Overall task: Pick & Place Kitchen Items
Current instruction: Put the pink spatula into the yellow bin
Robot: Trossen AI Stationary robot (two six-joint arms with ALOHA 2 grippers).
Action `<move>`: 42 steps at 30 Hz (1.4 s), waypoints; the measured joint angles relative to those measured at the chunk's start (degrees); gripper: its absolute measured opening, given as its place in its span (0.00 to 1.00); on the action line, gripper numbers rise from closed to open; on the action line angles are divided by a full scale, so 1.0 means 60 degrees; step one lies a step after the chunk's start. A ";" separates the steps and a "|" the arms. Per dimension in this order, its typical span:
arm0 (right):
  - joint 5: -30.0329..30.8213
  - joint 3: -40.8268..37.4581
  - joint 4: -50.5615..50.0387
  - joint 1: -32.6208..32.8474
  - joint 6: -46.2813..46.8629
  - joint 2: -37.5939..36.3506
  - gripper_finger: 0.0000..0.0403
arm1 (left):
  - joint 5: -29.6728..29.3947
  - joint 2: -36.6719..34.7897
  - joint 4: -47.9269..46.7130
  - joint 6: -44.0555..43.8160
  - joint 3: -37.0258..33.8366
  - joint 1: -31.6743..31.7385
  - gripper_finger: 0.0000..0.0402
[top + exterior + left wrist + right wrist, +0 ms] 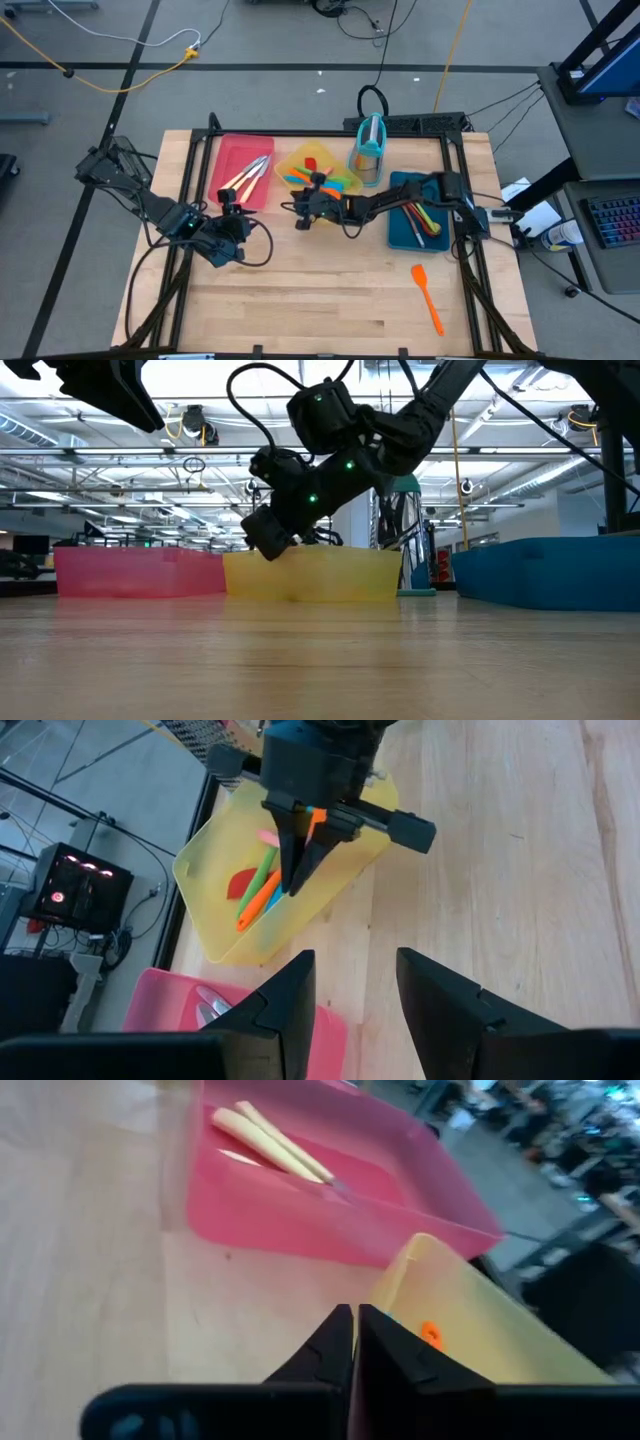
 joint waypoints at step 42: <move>-0.0945 -0.1387 0.5202 -0.1256 0.0529 -0.1169 0.01 | 0.0143 0.0004 -0.0004 -0.0422 -0.0004 -0.0004 0.36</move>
